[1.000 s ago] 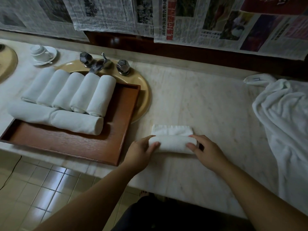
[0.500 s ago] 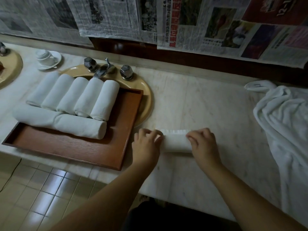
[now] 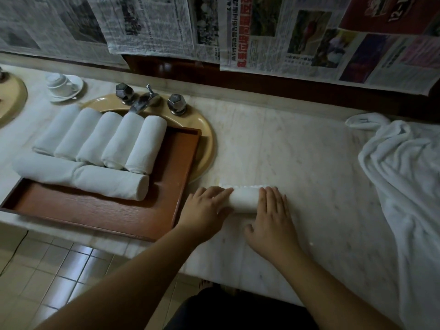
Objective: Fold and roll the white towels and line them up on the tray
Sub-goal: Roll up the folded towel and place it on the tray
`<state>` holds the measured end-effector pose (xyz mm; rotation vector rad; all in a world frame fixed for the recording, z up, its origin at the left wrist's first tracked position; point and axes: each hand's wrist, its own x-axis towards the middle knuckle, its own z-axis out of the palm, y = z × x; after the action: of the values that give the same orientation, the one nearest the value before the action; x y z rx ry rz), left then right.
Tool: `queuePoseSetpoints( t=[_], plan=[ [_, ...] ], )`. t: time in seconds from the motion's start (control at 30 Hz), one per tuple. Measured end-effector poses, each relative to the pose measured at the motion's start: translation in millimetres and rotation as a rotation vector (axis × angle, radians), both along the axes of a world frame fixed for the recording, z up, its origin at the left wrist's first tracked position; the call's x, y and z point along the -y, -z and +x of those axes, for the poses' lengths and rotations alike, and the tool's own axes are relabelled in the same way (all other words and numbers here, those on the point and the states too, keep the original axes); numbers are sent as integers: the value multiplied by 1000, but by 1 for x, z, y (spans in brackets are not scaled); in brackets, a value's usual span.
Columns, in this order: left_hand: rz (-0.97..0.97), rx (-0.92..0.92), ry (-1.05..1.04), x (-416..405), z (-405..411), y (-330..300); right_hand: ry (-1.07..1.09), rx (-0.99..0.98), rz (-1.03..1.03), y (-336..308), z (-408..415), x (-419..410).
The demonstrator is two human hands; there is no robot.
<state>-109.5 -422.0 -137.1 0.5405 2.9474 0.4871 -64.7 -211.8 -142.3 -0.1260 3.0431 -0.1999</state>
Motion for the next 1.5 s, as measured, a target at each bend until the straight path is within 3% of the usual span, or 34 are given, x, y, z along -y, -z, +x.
queuePoseSetpoints(
  t=[0.2, 0.37, 0.47, 0.7, 0.77, 0.9, 1.03, 1.1, 1.33, 1.5],
  plan=[
    [-65, 298, 3, 1, -46, -21, -64, 158, 7, -10, -46, -17],
    [-271, 452, 89, -4, -80, -43, -97, 216, 23, -14, -69, -21],
    [-212, 574, 28, -6, -94, -46, -114, 251, 26, -17, -84, -23],
    [-234, 601, 5, -15, -87, -67, -172, 267, 48, -22, -95, -29],
    [-77, 571, -114, -19, -67, -63, -169, 261, 60, -22, -89, -29],
    [461, 560, -873, -40, -7, -51, -194, 235, 111, -23, -64, -20],
    [950, 697, -1305, -63, 20, -48, -221, 207, 63, -12, -21, -8],
    [1083, 679, -1381, -61, 23, -45, -217, 163, 14, -5, -1, -5],
    [1231, 540, -1346, -34, 35, -49, -257, -35, -125, -8, 34, 3],
    [1355, 395, -1296, 3, 55, -80, -448, 40, -182, -46, 35, 25]
  ],
)
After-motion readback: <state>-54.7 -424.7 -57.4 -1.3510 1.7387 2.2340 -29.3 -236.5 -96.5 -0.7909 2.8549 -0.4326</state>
